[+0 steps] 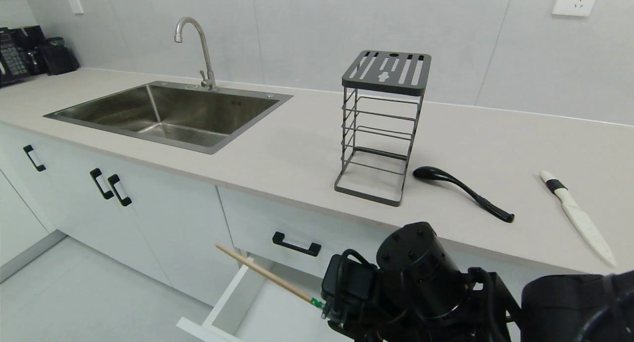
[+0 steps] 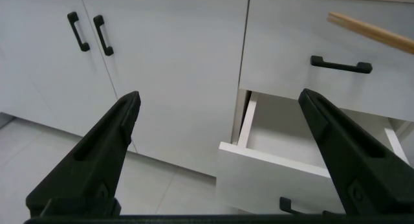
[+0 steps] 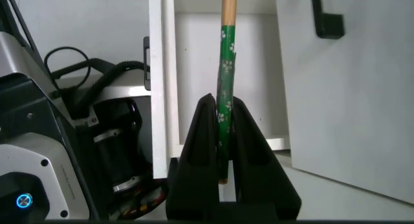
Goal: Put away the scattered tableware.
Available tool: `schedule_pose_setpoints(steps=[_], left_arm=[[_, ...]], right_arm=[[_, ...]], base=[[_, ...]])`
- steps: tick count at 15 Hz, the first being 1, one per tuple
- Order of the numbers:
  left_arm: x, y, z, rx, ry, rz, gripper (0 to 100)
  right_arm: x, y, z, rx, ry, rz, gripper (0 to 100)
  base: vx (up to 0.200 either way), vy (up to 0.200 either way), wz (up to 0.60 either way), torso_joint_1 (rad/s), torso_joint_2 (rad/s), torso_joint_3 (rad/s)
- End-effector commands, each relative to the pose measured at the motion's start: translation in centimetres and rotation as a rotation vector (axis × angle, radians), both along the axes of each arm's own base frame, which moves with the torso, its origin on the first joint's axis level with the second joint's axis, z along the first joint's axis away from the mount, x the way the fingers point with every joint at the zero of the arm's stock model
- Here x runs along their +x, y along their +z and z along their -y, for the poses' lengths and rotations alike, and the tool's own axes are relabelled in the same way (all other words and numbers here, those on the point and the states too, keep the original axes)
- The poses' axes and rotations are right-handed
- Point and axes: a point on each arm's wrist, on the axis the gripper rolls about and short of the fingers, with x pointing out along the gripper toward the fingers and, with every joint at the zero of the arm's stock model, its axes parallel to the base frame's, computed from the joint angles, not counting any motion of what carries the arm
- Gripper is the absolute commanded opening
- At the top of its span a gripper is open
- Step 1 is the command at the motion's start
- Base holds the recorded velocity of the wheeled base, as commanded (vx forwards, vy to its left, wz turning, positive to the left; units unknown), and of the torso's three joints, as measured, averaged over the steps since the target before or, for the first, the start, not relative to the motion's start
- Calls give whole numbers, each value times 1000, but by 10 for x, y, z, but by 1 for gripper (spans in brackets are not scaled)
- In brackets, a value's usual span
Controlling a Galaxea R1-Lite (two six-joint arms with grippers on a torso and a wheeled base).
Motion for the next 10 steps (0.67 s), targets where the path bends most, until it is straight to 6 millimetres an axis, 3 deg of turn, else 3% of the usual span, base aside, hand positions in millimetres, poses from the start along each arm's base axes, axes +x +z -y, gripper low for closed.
schedule_pose_setpoints(steps=[1,4,10], left_arm=[[0,0,0,0,0,-1,100],[0,0,0,0,0,-1,100],[0,0,0,0,0,-1,100]], right_arm=[[0,-13,-4,-40,10,-21,0],[4,-23,-11,-60,16,-38,0],[13,-16,-14,9,17,-84,0]], base=[[0,0,0,-36,80,36],[0,0,0,0,0,0],[0,0,0,0,0,0]])
